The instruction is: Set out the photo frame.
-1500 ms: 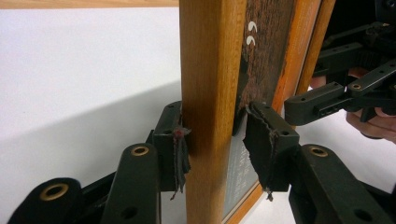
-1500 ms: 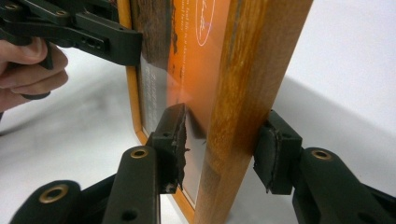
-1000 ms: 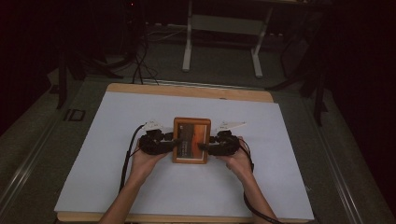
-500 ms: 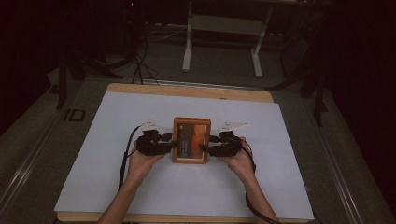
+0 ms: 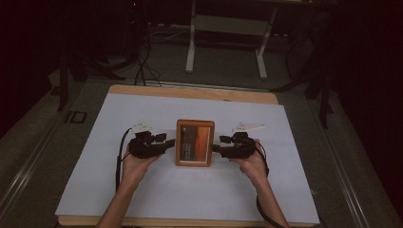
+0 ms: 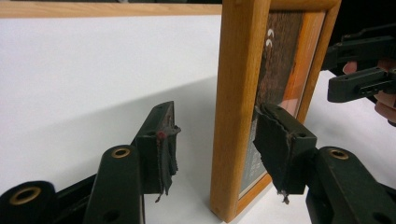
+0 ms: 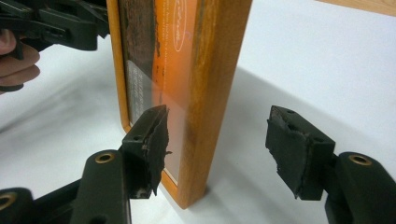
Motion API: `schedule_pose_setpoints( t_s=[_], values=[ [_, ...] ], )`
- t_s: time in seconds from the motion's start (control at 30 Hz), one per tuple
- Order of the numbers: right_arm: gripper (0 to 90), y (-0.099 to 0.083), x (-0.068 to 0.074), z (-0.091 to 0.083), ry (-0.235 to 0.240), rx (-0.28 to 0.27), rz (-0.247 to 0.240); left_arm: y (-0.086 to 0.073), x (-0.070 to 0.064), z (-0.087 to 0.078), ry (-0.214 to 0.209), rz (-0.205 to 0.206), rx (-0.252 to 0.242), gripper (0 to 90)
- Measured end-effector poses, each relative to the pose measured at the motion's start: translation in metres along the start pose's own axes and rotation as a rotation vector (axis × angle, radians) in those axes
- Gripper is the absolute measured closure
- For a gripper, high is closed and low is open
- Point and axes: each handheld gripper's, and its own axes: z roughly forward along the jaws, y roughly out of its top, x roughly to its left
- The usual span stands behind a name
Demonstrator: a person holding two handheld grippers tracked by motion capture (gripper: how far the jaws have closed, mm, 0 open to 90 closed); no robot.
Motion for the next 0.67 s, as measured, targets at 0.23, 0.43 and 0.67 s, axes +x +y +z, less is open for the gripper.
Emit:
schedule_pose_setpoints(
  t_s=[0.23, 0.43, 0.67],
  values=[
    [38.2, -0.003, -0.006, -0.007, -0.009, -0.007, 0.016, 0.0, 0.0, -0.012, 0.012, -0.003, -0.021, 48.0],
    [38.2, -0.005, -0.011, -0.015, -0.02, -0.017, 0.036, 0.0, 0.0, -0.021, 0.038, 0.012, -0.028, 47.7],
    [38.2, -0.007, -0.02, -0.025, -0.04, -0.024, 0.057, -0.002, 0.003, -0.028, 0.121, 0.047, -0.005, 47.8]
  ],
)
